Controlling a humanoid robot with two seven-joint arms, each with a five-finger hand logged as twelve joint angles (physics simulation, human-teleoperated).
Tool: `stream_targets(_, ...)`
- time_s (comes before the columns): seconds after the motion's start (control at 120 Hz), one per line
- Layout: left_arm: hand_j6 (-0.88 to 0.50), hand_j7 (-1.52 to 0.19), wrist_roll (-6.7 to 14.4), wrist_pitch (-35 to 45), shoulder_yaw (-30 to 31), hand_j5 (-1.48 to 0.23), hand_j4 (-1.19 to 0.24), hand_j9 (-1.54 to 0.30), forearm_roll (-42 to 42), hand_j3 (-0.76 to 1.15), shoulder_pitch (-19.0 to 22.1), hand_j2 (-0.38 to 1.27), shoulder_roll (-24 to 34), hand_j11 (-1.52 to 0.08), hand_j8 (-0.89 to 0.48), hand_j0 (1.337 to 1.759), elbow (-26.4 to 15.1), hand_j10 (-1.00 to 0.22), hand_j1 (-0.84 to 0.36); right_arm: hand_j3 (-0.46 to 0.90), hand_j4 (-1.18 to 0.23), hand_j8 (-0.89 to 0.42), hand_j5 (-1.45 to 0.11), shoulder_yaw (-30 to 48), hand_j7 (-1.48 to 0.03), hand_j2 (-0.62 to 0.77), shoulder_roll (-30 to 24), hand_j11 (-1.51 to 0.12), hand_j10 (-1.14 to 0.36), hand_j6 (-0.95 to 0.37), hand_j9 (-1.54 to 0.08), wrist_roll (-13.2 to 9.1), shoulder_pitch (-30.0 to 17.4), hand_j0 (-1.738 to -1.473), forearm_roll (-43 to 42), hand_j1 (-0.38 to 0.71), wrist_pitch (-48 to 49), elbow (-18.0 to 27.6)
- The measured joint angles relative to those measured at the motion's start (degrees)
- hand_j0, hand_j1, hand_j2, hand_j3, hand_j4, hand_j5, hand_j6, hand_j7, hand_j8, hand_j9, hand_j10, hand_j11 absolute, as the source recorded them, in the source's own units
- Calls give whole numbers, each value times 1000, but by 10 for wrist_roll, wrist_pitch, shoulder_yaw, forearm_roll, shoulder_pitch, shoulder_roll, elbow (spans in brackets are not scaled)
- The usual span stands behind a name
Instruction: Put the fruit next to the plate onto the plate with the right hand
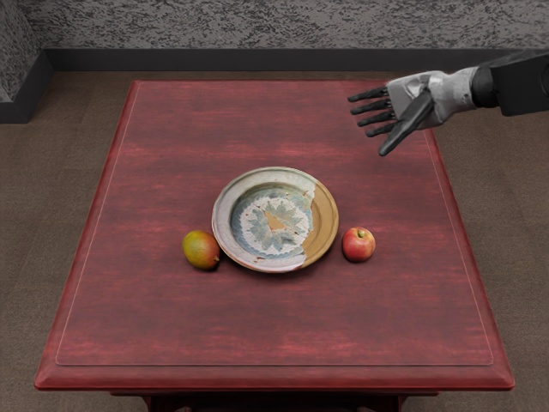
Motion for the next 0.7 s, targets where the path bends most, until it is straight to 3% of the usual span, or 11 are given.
stream_targets(0.183,-1,0,0,0,0,0,-1,0,0,0,0,0,0,0,-1,1658,0,0,349,0,0,1,0,-3,0,0,6,0,1,1,0,0,10,-1658,-10,-349,0,-15)
stream_targets(0.3,-1,0,0,0,0,0,-1,0,0,0,0,0,0,0,-1,1658,0,0,349,0,0,1,0,-100,0,0,54,0,1,1,0,0,59,-1658,-76,-349,-34,14)
stream_targets(0.4,-1,0,0,0,0,0,-1,0,0,0,0,0,0,0,-1,1658,0,0,349,0,-1,0,0,-210,0,0,90,0,0,0,0,0,130,-1658,-93,-349,-168,128)
stream_targets(0.558,-1,0,0,0,0,0,-1,0,0,0,0,0,0,0,-1,1658,0,-1,349,0,-1,-1,0,-407,0,0,94,0,-1,-1,0,0,327,-1658,-27,-349,-432,363)
stream_targets(0.7,-1,0,0,0,0,0,-1,0,0,0,0,0,0,0,-1,1658,0,0,349,0,-1,-1,0,-472,0,0,93,0,-1,-1,0,0,390,-1658,25,-349,-547,491)
